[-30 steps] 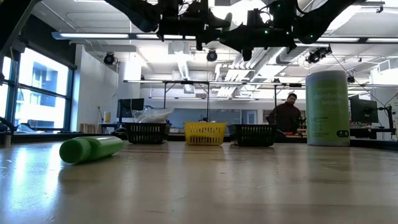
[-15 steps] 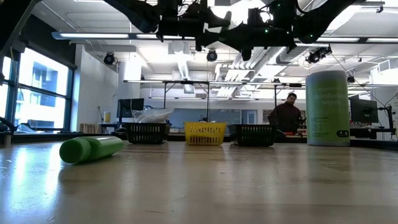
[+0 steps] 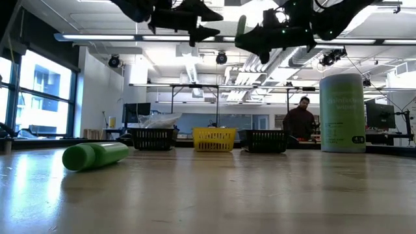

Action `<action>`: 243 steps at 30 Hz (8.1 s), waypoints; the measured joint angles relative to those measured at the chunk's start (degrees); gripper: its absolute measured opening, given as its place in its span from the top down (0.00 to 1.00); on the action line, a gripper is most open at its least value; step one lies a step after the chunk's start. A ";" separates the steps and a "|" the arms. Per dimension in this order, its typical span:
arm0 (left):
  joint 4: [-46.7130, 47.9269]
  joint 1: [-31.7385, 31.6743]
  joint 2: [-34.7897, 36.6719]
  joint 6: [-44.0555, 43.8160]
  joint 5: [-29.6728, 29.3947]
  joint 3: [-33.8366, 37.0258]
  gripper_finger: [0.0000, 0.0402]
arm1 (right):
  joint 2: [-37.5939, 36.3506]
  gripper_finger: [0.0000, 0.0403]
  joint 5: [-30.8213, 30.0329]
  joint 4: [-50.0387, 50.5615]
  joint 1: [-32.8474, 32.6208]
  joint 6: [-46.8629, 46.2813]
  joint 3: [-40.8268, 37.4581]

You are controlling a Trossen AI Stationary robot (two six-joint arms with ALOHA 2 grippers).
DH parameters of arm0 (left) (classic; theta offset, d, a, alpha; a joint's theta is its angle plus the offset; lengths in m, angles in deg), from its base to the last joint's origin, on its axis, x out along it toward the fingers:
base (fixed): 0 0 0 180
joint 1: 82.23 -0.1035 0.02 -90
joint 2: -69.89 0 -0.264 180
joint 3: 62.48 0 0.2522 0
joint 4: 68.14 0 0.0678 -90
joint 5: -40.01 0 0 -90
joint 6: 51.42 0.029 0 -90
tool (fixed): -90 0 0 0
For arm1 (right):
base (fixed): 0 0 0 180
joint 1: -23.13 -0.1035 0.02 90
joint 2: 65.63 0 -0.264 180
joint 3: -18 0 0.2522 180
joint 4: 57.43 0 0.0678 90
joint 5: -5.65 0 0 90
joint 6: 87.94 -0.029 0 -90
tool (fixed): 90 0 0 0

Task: Pick & Place Travel size toiletries
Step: Put the green shampoo bottle into the top right black bin

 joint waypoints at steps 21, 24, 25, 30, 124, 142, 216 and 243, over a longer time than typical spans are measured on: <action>9.86 -0.63 1.29 4.25 -3.46 -0.02 0.63 | -2.43 0.78 -2.54 11.10 1.44 5.58 0.02; 10.07 0.25 1.29 3.17 -5.08 -0.02 0.74 | -2.43 0.78 -1.38 11.85 1.83 6.11 0.02; 10.07 0.67 1.29 3.76 -6.03 -0.02 0.77 | -2.43 0.78 -1.29 11.75 1.98 6.11 0.02; 12.83 2.81 2.23 7.70 -6.10 -0.01 0.95 | -2.43 0.78 -1.52 11.84 3.09 6.26 0.02; -0.38 7.59 45.83 8.90 -19.05 47.74 0.97 | 9.40 0.51 -33.95 62.59 -13.66 -11.67 4.61; 0.87 7.59 45.81 7.98 -19.10 47.74 0.97 | -9.58 0.91 -16.39 30.96 -7.60 4.58 4.66; 68.92 53.75 3.76 -78.00 -28.45 11.06 0.99 | -9.38 0.99 -7.69 6.51 6.05 20.22 4.62; 68.31 53.73 -5.44 -83.08 -27.64 11.27 0.18 | -9.38 0.99 -7.74 10.01 6.02 20.25 4.62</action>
